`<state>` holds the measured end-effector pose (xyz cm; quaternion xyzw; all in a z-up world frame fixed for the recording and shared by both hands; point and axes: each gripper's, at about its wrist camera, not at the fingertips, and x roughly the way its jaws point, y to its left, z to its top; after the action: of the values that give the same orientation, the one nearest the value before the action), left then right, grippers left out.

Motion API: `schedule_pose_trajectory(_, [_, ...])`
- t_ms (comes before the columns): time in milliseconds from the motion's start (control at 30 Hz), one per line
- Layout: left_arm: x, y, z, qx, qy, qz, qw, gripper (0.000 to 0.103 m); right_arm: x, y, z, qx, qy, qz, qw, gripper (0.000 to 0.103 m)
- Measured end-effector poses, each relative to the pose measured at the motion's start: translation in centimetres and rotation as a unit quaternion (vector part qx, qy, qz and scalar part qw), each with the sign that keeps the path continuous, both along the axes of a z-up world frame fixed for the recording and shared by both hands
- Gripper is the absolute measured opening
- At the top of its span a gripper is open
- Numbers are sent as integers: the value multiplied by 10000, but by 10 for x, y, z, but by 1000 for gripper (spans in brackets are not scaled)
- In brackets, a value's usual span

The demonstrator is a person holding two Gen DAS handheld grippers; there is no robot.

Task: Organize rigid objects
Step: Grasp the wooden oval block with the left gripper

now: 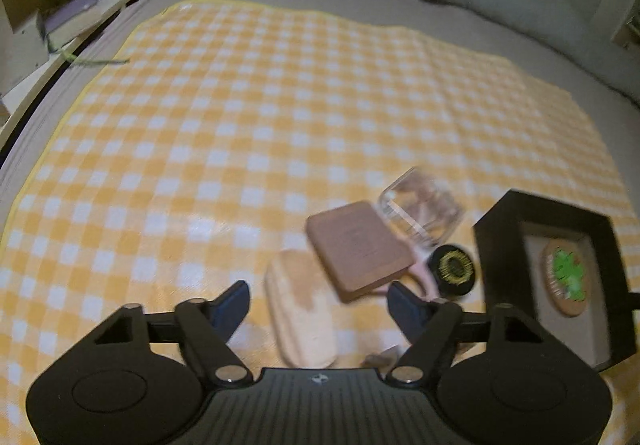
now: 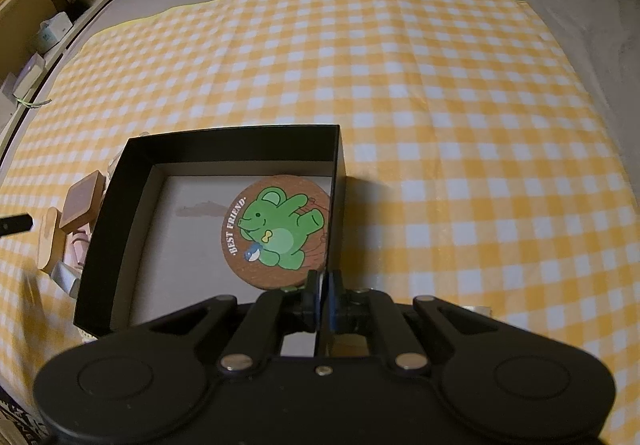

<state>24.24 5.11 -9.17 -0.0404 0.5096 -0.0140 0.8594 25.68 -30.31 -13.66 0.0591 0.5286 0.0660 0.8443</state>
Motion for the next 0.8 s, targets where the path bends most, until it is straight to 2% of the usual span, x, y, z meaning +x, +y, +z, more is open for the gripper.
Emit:
schedule_pose_trajectory(100, [1, 4, -10, -32, 146, 70, 9999, 58, 1, -2, 0, -12, 11, 11, 10000, 5])
schedule_pose_trajectory(233, [4, -4, -20, 68, 247, 57, 9997, 56, 2, -3, -1, -37, 26, 17, 10000, 5])
schedule_pose_trajectory(433, [9, -29, -28, 885, 197, -229, 9956, 54, 4, -5, -2, -38, 37, 35, 10000, 5])
schedule_pose_trajectory(533, [11, -33, -33, 1115, 205, -342, 9930, 43, 4, -6, -2, -27, 40, 42, 10000, 5])
schedule_pose_trajectory(567, [12, -33, -35, 1147, 201, -379, 9925, 43, 3, -6, -2, -25, 41, 45, 10000, 5])
schedule_pose_trajectory(700, [15, -24, -35, 950, 200, -392, 9945, 43, 3, -7, -3, -27, 50, 54, 10000, 5])
schedule_pose_trajectory(800, [17, -4, -30, 259, 269, -145, 9992, 43, 4, -7, -3, -23, 63, 53, 10000, 5])
